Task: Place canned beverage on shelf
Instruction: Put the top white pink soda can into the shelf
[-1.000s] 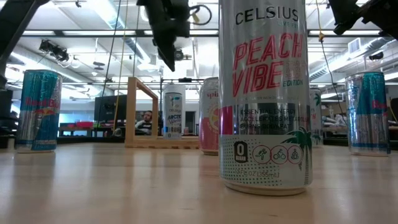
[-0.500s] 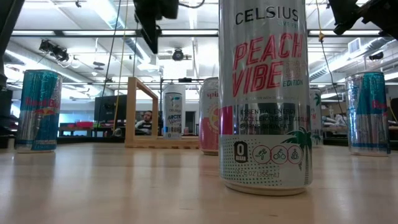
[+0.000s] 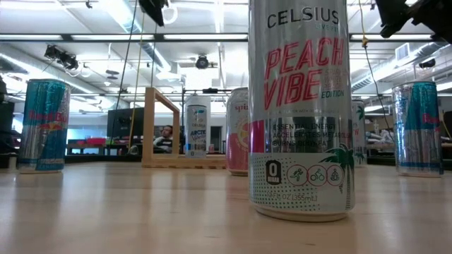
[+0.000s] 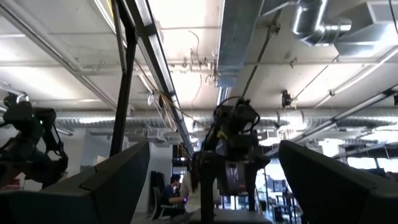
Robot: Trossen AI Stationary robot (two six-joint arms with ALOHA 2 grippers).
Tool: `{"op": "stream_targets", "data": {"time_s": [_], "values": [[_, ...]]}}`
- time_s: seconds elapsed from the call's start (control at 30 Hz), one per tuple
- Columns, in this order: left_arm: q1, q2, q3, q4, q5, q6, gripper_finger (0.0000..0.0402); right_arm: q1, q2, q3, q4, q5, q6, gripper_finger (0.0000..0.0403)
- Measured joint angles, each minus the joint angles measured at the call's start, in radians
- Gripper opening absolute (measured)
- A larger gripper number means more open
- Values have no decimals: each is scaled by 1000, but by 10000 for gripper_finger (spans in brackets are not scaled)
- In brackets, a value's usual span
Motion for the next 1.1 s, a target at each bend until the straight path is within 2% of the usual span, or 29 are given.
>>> {"op": "stream_targets", "data": {"time_s": [0.13,0.43,0.67,1.0,1.1], "values": [[-18,-22,0,-2,0,0,311,0,0,0,55,-3,3,367],[-27,-22,0,-7,0,5,311,0,0,0,72,-10,128,367],[-27,-22,0,-7,-1,9,311,0,0,0,86,1,129,367],[-27,-21,0,-7,-1,28,311,0,0,0,84,147,165,367],[-27,-21,0,-7,-1,27,311,0,0,0,62,154,184,367]]}}
